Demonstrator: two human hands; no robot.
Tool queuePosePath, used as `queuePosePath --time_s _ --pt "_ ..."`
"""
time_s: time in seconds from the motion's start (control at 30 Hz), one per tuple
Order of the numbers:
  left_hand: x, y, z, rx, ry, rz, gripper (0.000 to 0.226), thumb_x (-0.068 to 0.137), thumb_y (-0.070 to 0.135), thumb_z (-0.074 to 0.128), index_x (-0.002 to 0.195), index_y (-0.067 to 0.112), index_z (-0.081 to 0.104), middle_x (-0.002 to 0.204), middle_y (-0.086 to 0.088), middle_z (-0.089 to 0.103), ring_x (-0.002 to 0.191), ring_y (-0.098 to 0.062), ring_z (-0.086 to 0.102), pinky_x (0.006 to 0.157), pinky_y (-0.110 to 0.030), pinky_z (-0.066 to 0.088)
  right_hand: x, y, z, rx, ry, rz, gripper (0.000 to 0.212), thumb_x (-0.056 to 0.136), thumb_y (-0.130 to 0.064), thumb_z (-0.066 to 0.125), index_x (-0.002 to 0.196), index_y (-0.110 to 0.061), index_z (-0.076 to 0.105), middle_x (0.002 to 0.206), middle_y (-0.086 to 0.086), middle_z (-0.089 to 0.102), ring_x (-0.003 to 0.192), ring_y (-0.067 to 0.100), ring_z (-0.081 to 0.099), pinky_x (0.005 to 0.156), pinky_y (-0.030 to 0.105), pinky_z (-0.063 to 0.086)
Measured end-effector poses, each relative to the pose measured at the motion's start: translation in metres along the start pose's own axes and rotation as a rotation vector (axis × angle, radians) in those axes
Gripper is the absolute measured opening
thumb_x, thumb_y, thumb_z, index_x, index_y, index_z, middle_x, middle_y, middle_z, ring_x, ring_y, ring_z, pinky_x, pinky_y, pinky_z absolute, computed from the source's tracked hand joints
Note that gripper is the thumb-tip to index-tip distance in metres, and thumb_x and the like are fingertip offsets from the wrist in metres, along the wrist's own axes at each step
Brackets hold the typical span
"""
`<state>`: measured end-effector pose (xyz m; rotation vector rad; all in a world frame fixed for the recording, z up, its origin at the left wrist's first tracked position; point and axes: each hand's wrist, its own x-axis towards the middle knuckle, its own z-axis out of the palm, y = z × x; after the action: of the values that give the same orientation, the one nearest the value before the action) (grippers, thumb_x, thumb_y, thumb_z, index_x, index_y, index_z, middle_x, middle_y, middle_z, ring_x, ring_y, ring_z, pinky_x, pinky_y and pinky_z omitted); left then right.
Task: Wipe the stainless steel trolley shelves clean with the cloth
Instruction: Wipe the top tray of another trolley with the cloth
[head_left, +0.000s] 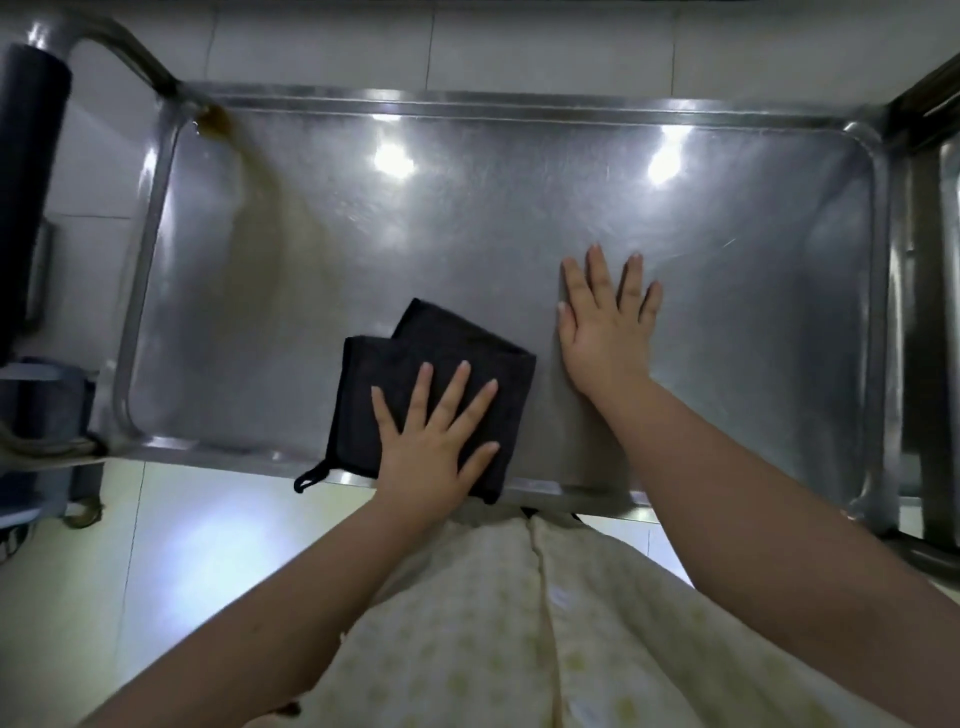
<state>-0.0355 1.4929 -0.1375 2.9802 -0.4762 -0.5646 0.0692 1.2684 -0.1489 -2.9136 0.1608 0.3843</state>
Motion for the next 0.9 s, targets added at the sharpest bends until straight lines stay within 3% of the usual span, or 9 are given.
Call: queuePosePath --time_s 0.13,0.23,0.3,0.43,0.57,0.67,0.8,0.9 --pt "0.03 0.005 -0.013 -0.014 0.0 -0.107 0.065 0.092 0.073 0.008 0.147 0.053 -0.018 0.163 0.014 -0.012 0.148 -0.032 -0.021 0.105 -0.074 -0.015 -0.028 -0.007 0.013 -0.015 0.045 0.017 0.056 0.103 -0.045 0.029 0.156 -0.036 0.012 0.165 -0.002 0.002 0.146 0.045 -0.014 0.115 0.059 -0.013" --pt "0.053 0.013 -0.019 0.015 0.012 -0.131 0.068 0.09 0.076 0.013 0.149 0.052 -0.013 0.163 0.013 -0.015 0.147 -0.035 -0.021 0.103 -0.076 -0.014 -0.048 -0.009 0.026 0.022 0.091 0.001 0.054 0.101 -0.044 0.033 0.154 -0.034 0.024 0.163 0.002 0.019 0.147 0.045 0.006 0.117 0.062 0.003" --pt "0.063 0.019 -0.02 0.009 0.037 -0.13 0.069 0.091 0.075 0.015 0.151 0.049 -0.007 0.164 0.009 -0.013 0.147 -0.038 -0.018 0.104 -0.077 -0.012 -0.051 -0.006 0.03 0.016 0.096 -0.015 0.054 0.101 -0.045 0.029 0.154 -0.034 0.025 0.162 0.003 0.02 0.148 0.043 0.01 0.117 0.061 0.005" --pt "0.057 0.032 -0.012 0.024 0.082 -0.154 0.077 0.09 0.076 0.015 0.155 0.04 -0.004 0.165 -0.003 -0.009 0.148 -0.04 -0.013 0.106 -0.076 -0.008 -0.049 -0.003 0.029 -0.013 0.059 -0.034 0.056 0.101 -0.047 0.021 0.156 -0.037 0.014 0.165 -0.001 0.008 0.149 0.04 -0.001 0.118 0.058 -0.004" --pt "0.034 0.027 -0.007 0.001 0.077 -0.159 0.076 0.087 0.08 0.016 0.153 0.047 -0.005 0.165 0.005 -0.01 0.15 -0.035 -0.012 0.107 -0.075 -0.007 -0.051 -0.006 0.026 -0.016 0.042 -0.011 0.056 0.102 -0.049 0.021 0.156 -0.037 0.01 0.165 -0.002 0.003 0.149 0.039 -0.005 0.118 0.058 -0.006" --pt "0.022 -0.013 -0.009 -0.003 0.077 -0.183 0.075 0.085 0.081 0.018 0.151 0.052 -0.004 0.165 0.01 -0.007 0.15 -0.03 -0.01 0.109 -0.073 -0.003 -0.05 -0.005 0.022 -0.036 -0.022 -0.004 0.057 0.102 -0.051 0.018 0.155 -0.04 -0.001 0.165 -0.005 -0.007 0.149 0.036 -0.014 0.118 0.057 -0.009" --pt "0.013 -0.09 -0.017 -0.034 0.077 -0.294 0.074 0.084 0.081 0.018 0.15 0.054 -0.002 0.165 0.012 -0.006 0.151 -0.027 -0.009 0.11 -0.072 -0.003 -0.05 -0.008 0.016 -0.045 -0.026 -0.024 0.057 0.102 -0.048 0.021 0.156 -0.038 0.002 0.165 -0.004 -0.005 0.149 0.037 -0.011 0.118 0.057 -0.008" --pt "0.014 -0.106 -0.02 0.027 0.072 -0.261 0.074 0.085 0.08 0.015 0.151 0.052 -0.004 0.164 0.011 -0.008 0.15 -0.029 -0.011 0.108 -0.075 -0.002 -0.05 -0.016 0.01 -0.087 -0.061 0.031 0.058 0.102 -0.046 0.02 0.156 -0.038 0.002 0.165 -0.003 -0.006 0.148 0.038 -0.012 0.117 0.059 -0.006"
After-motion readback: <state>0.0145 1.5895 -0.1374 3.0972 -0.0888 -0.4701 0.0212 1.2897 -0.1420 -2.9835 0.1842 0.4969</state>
